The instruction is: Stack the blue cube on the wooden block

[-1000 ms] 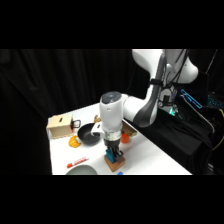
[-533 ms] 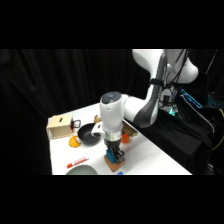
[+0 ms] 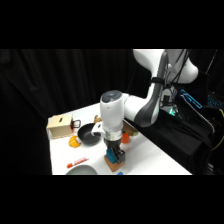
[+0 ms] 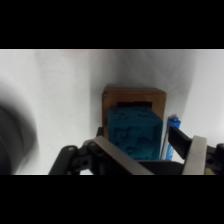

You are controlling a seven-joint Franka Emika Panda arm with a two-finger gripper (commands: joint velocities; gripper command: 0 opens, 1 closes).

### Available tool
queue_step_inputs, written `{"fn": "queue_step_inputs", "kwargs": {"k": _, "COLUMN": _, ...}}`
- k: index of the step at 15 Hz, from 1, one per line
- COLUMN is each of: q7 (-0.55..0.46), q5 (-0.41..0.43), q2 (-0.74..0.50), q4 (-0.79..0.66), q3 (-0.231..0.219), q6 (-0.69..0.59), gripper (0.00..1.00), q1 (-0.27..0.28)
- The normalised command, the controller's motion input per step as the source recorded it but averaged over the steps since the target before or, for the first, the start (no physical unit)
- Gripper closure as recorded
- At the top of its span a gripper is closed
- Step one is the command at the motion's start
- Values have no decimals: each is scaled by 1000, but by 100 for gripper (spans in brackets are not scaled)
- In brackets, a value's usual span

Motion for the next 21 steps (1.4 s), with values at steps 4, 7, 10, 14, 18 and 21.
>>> {"fn": "queue_step_inputs", "kwargs": {"k": 4, "q7": -41, "q5": -2, "q2": -332, "q4": -185, "q3": -78, "q6": -119, "gripper": 0, "q1": 70}}
{"fn": "queue_step_inputs", "kwargs": {"k": 7, "q7": -62, "q5": 27, "q2": -430, "q4": -244, "q3": -21, "q6": -128, "gripper": 0, "q1": 42}}
{"fn": "queue_step_inputs", "kwargs": {"k": 10, "q7": -133, "q5": 98, "q2": -486, "q4": -251, "q3": 34, "q6": -143, "gripper": 0, "q1": -23}}
{"fn": "queue_step_inputs", "kwargs": {"k": 14, "q7": -295, "q5": 258, "q2": -399, "q4": -144, "q3": 104, "q6": -207, "gripper": 0, "q1": -111}}
{"fn": "queue_step_inputs", "kwargs": {"k": 18, "q7": -342, "q5": 315, "q2": -290, "q4": -37, "q3": 108, "q6": -269, "gripper": 0, "q1": -133}}
{"fn": "queue_step_inputs", "kwargs": {"k": 21, "q7": -118, "q5": 135, "q2": -216, "q4": 25, "q3": 44, "q6": -334, "gripper": 0, "q1": -67}}
